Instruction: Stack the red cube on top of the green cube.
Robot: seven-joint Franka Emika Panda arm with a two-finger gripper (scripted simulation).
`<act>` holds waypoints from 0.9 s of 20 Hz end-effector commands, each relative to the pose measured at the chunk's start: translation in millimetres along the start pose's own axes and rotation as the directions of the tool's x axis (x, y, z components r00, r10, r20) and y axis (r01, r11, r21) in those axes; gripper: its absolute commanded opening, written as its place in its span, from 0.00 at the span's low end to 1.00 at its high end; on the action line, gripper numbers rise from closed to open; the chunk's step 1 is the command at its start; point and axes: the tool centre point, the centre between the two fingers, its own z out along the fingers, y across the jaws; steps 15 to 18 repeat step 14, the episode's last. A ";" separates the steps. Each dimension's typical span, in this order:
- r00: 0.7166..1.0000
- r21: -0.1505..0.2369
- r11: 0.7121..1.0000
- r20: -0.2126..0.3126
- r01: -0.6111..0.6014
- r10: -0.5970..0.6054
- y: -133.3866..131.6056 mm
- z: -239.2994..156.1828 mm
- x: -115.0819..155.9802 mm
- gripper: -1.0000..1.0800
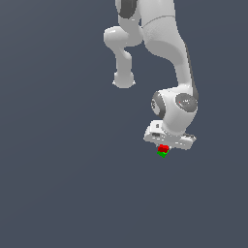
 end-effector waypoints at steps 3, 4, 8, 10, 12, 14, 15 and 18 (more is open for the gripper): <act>1.000 0.000 1.000 -0.001 -0.001 0.001 -6.7 0.9 1.8 0.00; 1.000 0.000 1.000 -0.001 -0.001 0.001 -6.9 1.0 1.9 0.00; 1.000 0.000 1.000 -0.001 -0.001 0.001 -6.9 1.0 1.9 0.96; 1.000 0.000 1.000 -0.001 -0.001 0.001 -6.9 1.0 1.9 0.96; 1.000 0.000 1.000 -0.001 -0.001 0.001 -6.9 1.0 1.9 0.96; 1.000 0.000 1.000 -0.001 -0.001 0.001 -6.9 1.0 1.9 0.96; 1.000 0.000 1.000 -0.001 -0.001 0.001 -6.9 1.0 1.9 0.96; 1.000 0.000 1.000 -0.001 -0.001 0.001 -6.9 1.0 1.9 0.96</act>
